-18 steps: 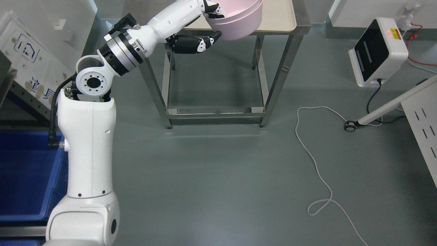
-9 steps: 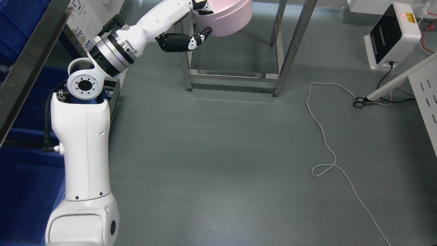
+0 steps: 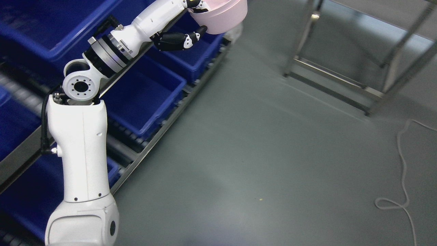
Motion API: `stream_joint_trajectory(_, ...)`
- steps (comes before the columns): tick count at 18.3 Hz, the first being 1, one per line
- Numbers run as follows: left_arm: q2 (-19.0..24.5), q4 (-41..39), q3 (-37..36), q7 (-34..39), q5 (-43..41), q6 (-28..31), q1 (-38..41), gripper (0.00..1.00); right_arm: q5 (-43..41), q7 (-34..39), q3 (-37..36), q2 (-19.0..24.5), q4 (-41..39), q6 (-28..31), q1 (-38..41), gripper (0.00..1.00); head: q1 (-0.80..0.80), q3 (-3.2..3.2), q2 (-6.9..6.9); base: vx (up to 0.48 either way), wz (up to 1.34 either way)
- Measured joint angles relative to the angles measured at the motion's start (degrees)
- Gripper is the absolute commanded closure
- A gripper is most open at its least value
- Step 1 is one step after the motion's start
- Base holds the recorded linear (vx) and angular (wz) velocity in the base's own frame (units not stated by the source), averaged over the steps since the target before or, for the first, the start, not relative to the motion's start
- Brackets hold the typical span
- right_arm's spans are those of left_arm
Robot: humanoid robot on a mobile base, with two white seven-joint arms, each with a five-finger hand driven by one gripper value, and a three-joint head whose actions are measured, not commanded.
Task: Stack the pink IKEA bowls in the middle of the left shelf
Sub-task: 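Carry the stacked bowls in the left hand while turning toward the blue bins, then lower the stacked bowls into the upper blue bin and release with the left hand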
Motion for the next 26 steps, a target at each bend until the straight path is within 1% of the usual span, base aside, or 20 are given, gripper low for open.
stream_joint_trajectory(3, 0.01, -0.13, -0.05, 0.15, 0.01, -0.16, -0.08, 0.94, 0.0, -0.02, 0.0, 0.0, 0.0, 0.0, -0.03, 0.0, 0.0, 0.0, 0.0, -0.202, 1.73)
stream_joint_trajectory(7, 0.01, -0.24, -0.64, 0.51, 0.02, -0.27, -0.62, 0.94, 0.0, -0.02, 0.0, 0.0, -0.01, 0.0, -0.04, 0.0, 0.0, 0.0, 0.0, -0.019, 1.22)
stream_joint_trajectory(12, 0.0, -0.32, -1.4, 0.56, -0.07, 0.0, -2.1, 0.94, 0.0, -0.02, 0.0, 0.0, 0.0, 0.0, -0.02, 0.0, 0.0, 0.0, -0.01, 0.05, 0.46)
stream_joint_trajectory(14, 0.0, -0.31, -1.34, 0.58, -0.76, 1.99, -3.23, 0.93, 0.0, -0.04, 0.0, 0.0, 0.0, 0.0, -0.02, 0.0, 0.0, 0.0, -0.01, 0.03, 0.19)
stream_joint_trajectory(16, 0.03, -0.14, -0.71, 0.44, -2.88, 6.31, -4.35, 0.93, 0.0, -0.05, 0.0, 0.0, 0.0, 0.0, -0.02, 0.0, 0.0, 0.0, -0.01, 0.019, 0.12)
stream_joint_trajectory(19, 2.01, 0.97, 0.01, -0.2, -5.73, 10.84, -5.41, 0.93, 0.0, -0.13, 0.0, 0.0, 0.0, 0.0, -0.01, 0.0, 0.0, 0.0, -0.01, 0.008, 0.03)
stream_joint_trajectory(21, 3.88, 2.6, -0.04, -0.77, -7.29, 12.7, -6.16, 0.92, 0.0, -0.28, 0.0, 0.0, 0.0, 0.0, 0.0, 0.0, 0.0, 0.0, -0.01, 0.0, 0.0)
stream_joint_trajectory(26, 8.53, 7.78, -1.22, -1.05, -9.52, 13.9, -8.2, 0.9, 0.0, -0.18, 0.0, 0.0, 0.0, 0.0, -0.01, 0.0, 0.0, 0.0, -0.01, 0.0, 0.0)
